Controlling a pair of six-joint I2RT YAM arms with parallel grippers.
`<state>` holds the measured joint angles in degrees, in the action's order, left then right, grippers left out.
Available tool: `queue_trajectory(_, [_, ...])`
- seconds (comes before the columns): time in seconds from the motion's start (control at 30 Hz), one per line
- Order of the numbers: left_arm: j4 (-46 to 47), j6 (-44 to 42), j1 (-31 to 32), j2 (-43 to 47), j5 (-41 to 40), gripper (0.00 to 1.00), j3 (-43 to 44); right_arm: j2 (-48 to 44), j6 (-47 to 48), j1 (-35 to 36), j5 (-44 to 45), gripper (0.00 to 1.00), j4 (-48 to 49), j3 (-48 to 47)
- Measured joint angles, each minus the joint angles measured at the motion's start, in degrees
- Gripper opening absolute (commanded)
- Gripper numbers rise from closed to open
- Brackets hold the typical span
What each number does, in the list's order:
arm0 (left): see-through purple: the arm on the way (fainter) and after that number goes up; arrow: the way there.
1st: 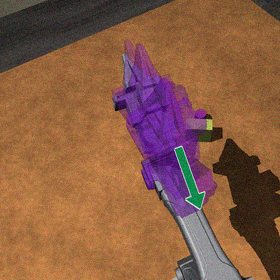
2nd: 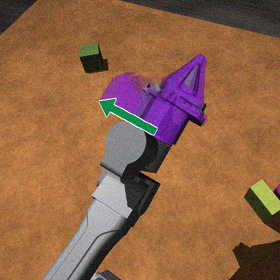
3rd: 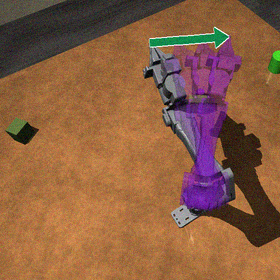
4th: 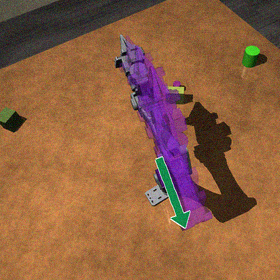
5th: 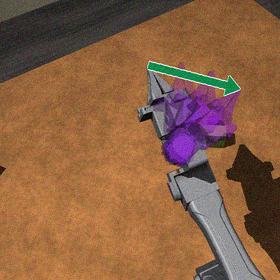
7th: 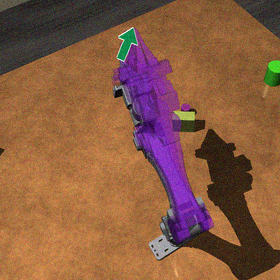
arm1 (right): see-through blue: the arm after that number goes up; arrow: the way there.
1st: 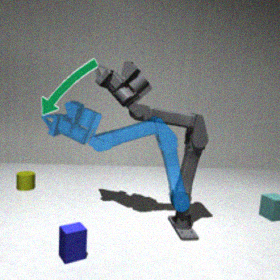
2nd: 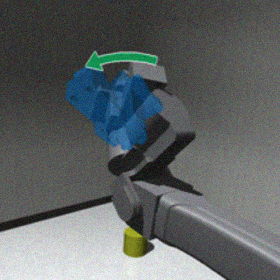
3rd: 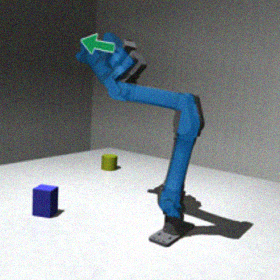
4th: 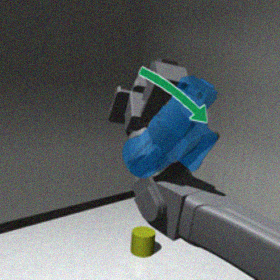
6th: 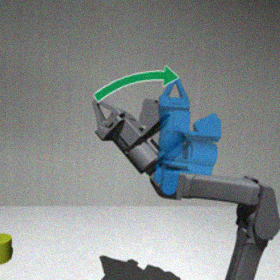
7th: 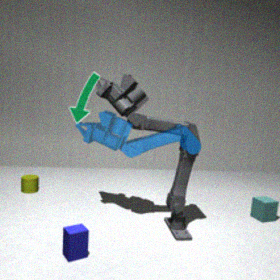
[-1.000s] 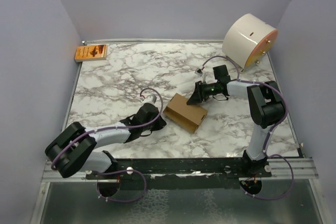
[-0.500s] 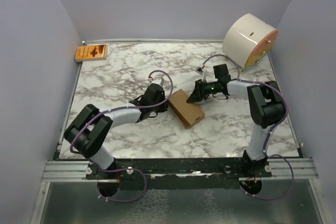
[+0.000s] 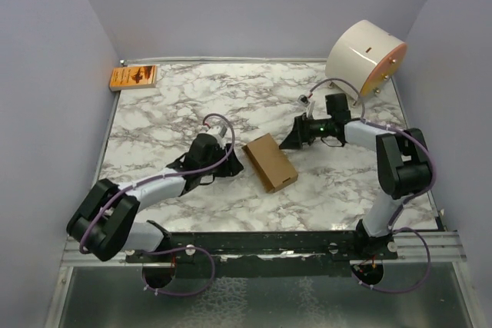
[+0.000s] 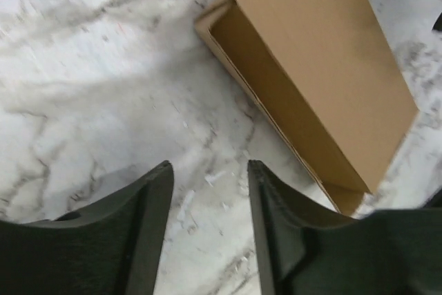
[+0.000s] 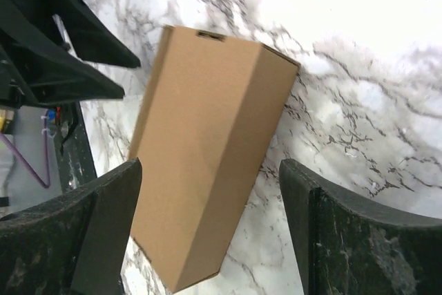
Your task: Fold the paper box
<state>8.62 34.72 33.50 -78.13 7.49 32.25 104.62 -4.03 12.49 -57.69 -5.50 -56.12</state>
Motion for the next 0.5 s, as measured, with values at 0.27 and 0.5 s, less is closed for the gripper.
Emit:
queue_trajectory(0.27, [15.5,17.3,1.8,9.8,8.3,0.68,-15.7,-15.7,3.3,-1.3,-3.5,0.83,3.8,8.4])
queue_trajectory(0.5, [23.5,27.9,10.8,13.3,4.2,0.69,-17.7,-17.6,3.2,-2.9,-4.0,0.75,2.2,16.5])
